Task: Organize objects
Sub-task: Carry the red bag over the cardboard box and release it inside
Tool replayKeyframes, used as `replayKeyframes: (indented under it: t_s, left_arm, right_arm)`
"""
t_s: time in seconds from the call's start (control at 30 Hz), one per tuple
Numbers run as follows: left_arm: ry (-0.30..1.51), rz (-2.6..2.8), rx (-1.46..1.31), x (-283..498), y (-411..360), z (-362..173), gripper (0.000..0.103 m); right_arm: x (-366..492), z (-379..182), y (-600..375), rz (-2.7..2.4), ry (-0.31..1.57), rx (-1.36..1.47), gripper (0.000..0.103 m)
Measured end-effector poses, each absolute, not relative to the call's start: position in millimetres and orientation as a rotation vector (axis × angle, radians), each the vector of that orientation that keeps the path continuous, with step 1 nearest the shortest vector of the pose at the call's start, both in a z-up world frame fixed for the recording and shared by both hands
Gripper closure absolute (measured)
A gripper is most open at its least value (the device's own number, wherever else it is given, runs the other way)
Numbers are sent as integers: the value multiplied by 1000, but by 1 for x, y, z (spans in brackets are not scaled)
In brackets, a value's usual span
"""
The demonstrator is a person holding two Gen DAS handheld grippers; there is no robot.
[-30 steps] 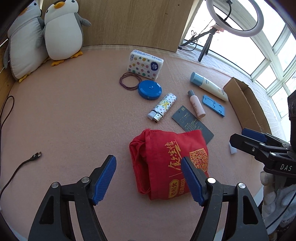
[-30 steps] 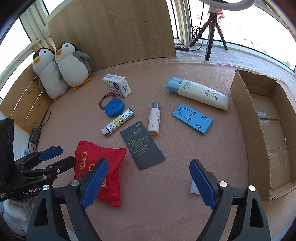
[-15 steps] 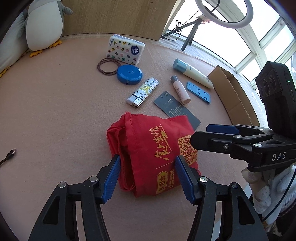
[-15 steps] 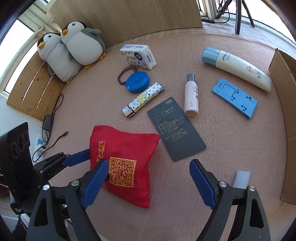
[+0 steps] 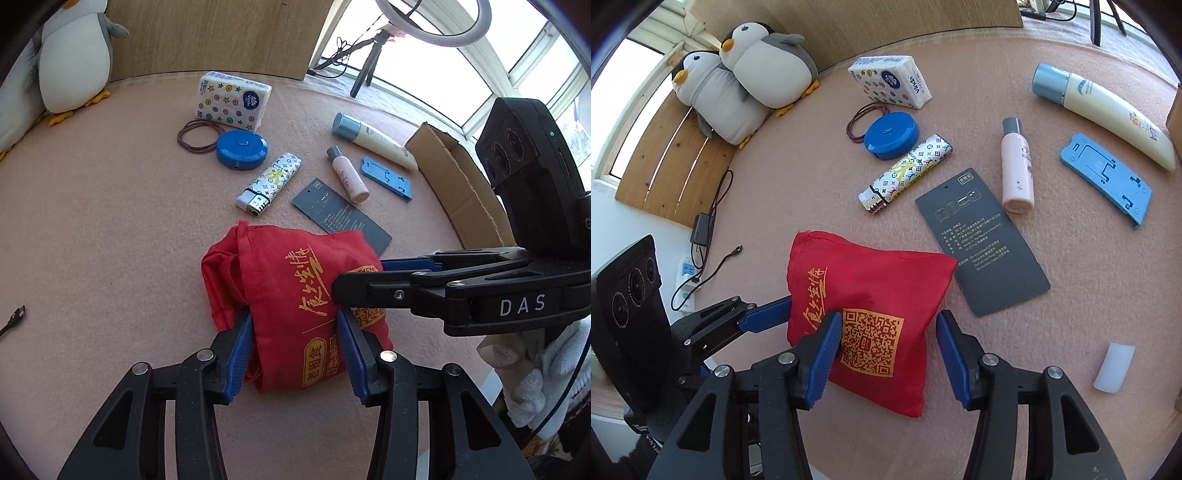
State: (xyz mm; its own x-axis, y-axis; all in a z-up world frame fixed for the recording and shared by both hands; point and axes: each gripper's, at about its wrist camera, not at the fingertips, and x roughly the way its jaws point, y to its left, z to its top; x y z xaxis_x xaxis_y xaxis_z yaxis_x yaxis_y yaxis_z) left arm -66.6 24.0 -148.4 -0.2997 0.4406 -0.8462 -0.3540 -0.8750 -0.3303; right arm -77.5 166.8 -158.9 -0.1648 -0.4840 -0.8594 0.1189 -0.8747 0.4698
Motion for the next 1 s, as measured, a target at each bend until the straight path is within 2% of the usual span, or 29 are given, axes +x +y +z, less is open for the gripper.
replayKeyframes:
  t_s: [0.17, 0.3, 0.57, 1.0]
  left_arm:
    - [-15, 2221, -1445, -60, 41, -147, 55]
    - [-74, 2207, -1451, -60, 40, -146, 55]
    - [-65, 2182, -1410, -49, 65, -136, 55]
    - [-27, 2154, -1228, -56, 142, -81, 55]
  right_arm:
    - [-80, -154, 161, -2079, -405, 1714, 60]
    - [-79, -154, 161, -2090, -393, 1717, 60]
    - [-71, -134, 171, -2174, -344, 1666, 60]
    - [-50, -79, 237, -2351, -387, 1566, 60]
